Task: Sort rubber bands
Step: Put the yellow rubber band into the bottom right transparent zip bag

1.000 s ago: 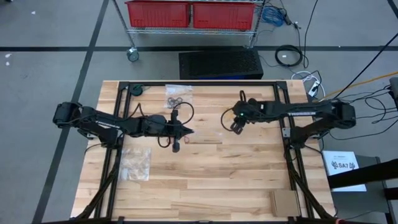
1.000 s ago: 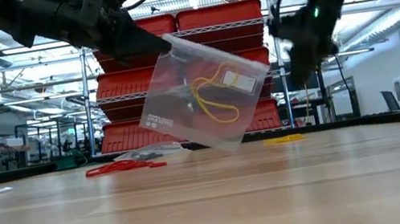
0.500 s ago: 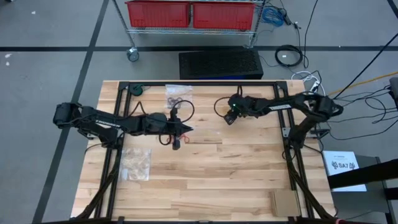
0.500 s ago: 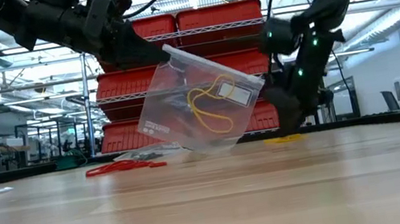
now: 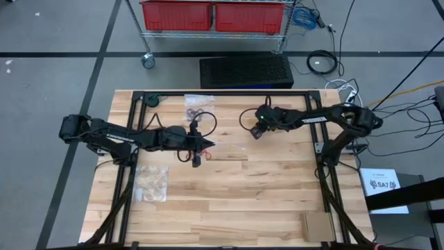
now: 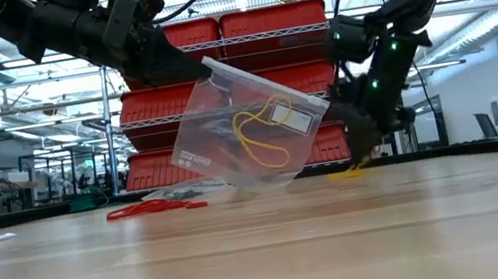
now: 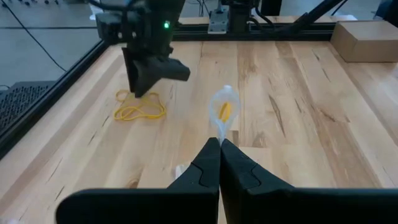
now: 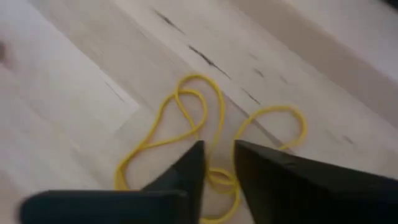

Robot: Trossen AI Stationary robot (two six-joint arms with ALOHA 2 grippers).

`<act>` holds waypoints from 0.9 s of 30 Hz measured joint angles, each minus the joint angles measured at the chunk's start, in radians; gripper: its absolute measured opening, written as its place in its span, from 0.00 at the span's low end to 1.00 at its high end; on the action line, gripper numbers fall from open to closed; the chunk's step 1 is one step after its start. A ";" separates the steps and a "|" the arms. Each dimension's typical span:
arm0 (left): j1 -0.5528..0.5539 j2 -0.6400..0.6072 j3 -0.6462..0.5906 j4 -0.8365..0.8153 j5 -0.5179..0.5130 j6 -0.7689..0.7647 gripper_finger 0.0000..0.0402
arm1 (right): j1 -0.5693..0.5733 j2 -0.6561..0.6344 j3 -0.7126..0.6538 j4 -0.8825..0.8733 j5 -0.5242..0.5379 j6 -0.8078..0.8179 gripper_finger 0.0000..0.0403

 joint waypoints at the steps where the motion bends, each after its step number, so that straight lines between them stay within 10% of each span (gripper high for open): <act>1: 0.000 0.000 0.000 0.000 0.000 0.000 0.00 | 0.000 -0.012 0.000 -0.008 0.000 -0.003 0.11; 14: 0.000 0.000 0.000 -0.003 0.001 0.000 0.00 | 0.030 -0.147 0.000 -0.078 0.000 -0.031 0.02; 27: -0.002 0.000 0.000 -0.012 0.015 0.000 0.00 | 0.019 -0.016 0.002 -0.019 0.028 -0.026 0.58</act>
